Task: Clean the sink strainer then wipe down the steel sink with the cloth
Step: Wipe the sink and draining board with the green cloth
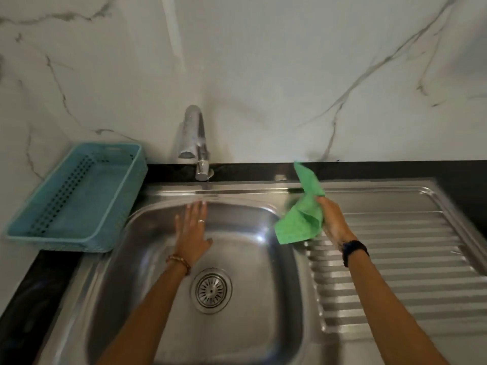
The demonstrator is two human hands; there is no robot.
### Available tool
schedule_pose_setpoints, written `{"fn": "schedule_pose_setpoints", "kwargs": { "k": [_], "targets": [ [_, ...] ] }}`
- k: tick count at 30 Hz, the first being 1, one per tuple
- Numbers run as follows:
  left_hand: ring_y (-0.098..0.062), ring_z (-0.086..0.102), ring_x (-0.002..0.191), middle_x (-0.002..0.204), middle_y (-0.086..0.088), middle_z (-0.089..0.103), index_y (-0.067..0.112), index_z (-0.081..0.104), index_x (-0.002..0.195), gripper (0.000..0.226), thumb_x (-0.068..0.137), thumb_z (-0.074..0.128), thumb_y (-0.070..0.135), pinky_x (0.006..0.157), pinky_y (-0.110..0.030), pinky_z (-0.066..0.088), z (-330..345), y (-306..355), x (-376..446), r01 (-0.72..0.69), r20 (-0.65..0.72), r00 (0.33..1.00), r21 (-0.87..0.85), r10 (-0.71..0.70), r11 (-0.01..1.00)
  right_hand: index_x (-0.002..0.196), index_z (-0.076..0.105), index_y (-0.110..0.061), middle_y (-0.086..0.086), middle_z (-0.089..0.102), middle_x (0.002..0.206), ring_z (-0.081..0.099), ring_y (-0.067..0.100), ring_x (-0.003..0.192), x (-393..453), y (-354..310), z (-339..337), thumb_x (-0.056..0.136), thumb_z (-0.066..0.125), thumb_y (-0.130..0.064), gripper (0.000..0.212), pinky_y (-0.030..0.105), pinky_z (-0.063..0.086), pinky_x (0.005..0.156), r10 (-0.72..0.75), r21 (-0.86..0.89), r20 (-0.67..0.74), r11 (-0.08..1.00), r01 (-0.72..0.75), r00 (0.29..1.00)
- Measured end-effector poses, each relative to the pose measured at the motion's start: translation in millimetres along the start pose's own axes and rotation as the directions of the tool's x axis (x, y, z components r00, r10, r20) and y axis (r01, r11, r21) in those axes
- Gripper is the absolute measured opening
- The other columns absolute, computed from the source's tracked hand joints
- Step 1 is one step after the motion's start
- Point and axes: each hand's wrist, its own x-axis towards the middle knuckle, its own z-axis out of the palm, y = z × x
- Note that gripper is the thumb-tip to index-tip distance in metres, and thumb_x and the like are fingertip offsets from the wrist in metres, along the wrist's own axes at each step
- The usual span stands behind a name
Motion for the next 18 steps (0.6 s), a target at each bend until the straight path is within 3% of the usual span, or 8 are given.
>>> {"fn": "schedule_pose_setpoints", "kwargs": {
  "k": [3, 8, 10, 12, 13, 14, 16, 18],
  "targets": [
    [-0.026, -0.013, 0.145, 0.157, -0.007, -0.013, 0.020, -0.012, 0.144, 0.088, 0.087, 0.053, 0.038, 0.116, -0.047, -0.007, 12.0, 68.8, 1.4, -0.125, -0.002, 0.992, -0.034, 0.125, 0.992, 0.111, 0.060, -0.016, -0.001, 0.075, 0.089, 0.070, 0.017, 0.079, -14.6, -6.3, -52.1, 0.093, 0.044, -0.027, 0.027, 0.035, 0.055, 0.078, 0.073, 0.458, 0.088, 0.883, -0.105, 0.993],
    [-0.027, -0.012, 0.145, 0.157, -0.008, -0.012, 0.016, -0.010, 0.146, 0.093, 0.085, 0.052, 0.051, 0.117, -0.044, -0.006, 13.2, 155.3, 39.0, -0.200, 0.023, 0.979, -0.013, 0.201, 0.980, 0.113, 0.060, -0.017, -0.001, 0.072, 0.087, 0.068, 0.013, 0.069, -15.4, -29.6, -124.5, 0.092, 0.047, -0.034, 0.029, 0.025, 0.055, 0.062, 0.050, 0.548, -0.021, 0.836, -0.030, 0.999],
    [-0.029, -0.011, 0.145, 0.158, -0.009, -0.010, 0.014, -0.008, 0.147, 0.100, 0.081, 0.057, 0.053, 0.117, -0.045, -0.004, 12.6, 170.1, 52.5, -0.189, 0.069, 0.979, -0.027, 0.191, 0.982, 0.118, 0.057, -0.016, 0.003, 0.067, 0.102, 0.069, 0.008, 0.072, -8.1, -38.2, -134.0, 0.093, 0.047, -0.033, 0.032, 0.020, 0.055, 0.060, -0.024, 0.406, -0.016, 0.914, 0.029, 1.000],
    [-0.032, -0.008, 0.145, 0.158, -0.010, -0.006, 0.014, -0.004, 0.147, 0.104, 0.077, 0.064, 0.050, 0.117, -0.046, 0.001, 12.9, 172.8, 61.8, -0.150, 0.119, 0.980, -0.078, 0.158, 0.986, 0.131, 0.047, -0.019, 0.008, 0.056, 0.131, 0.065, 0.012, 0.103, 0.4, -38.2, -128.3, 0.093, 0.042, -0.044, 0.046, 0.025, 0.052, 0.084, -0.086, 0.139, 0.098, 0.988, 0.072, 0.991],
    [-0.034, -0.007, 0.145, 0.158, -0.011, -0.005, 0.014, -0.003, 0.148, 0.107, 0.075, 0.067, 0.048, 0.117, -0.048, 0.004, 13.4, 172.9, 65.3, -0.115, 0.145, 0.981, -0.121, 0.132, 0.986, 0.141, 0.035, -0.022, 0.007, 0.041, 0.146, 0.052, 0.019, 0.124, 5.8, -34.5, -123.5, 0.090, 0.037, -0.055, 0.060, 0.037, 0.044, 0.101, -0.072, -0.061, 0.171, 0.995, 0.084, 0.983],
    [-0.035, -0.006, 0.144, 0.158, -0.011, -0.005, 0.013, -0.004, 0.148, 0.110, 0.073, 0.069, 0.048, 0.117, -0.049, 0.006, 13.7, 171.3, 68.3, -0.081, 0.169, 0.980, -0.152, 0.107, 0.985, 0.148, 0.019, -0.026, 0.003, 0.021, 0.157, 0.031, 0.021, 0.140, 12.5, -28.0, -118.3, 0.087, 0.031, -0.064, 0.073, 0.049, 0.026, 0.114, -0.036, -0.287, 0.221, 0.953, 0.100, 0.975],
    [-0.037, -0.006, 0.144, 0.158, -0.010, -0.007, 0.013, -0.005, 0.148, 0.115, 0.070, 0.071, 0.051, 0.116, -0.051, 0.006, 14.0, 168.0, 71.7, -0.042, 0.212, 0.974, -0.156, 0.075, 0.987, 0.149, -0.003, -0.028, 0.000, -0.009, 0.159, -0.004, 0.021, 0.147, 29.1, -9.7, -110.8, 0.086, 0.025, -0.068, 0.079, 0.054, -0.007, 0.117, 0.017, -0.649, 0.195, 0.752, 0.116, 0.981],
    [-0.036, -0.006, 0.144, 0.158, -0.009, -0.009, 0.012, -0.005, 0.147, 0.119, 0.067, 0.072, 0.053, 0.116, -0.052, 0.005, 15.3, 164.8, 73.1, -0.040, 0.234, 0.970, -0.143, 0.073, 0.989, 0.148, -0.011, -0.029, 0.007, -0.019, 0.157, -0.014, 0.028, 0.145, 42.8, 11.6, -104.1, 0.086, 0.027, -0.069, 0.082, 0.056, -0.014, 0.113, 0.020, -0.808, 0.146, 0.579, 0.107, 0.989]
  ]
}}
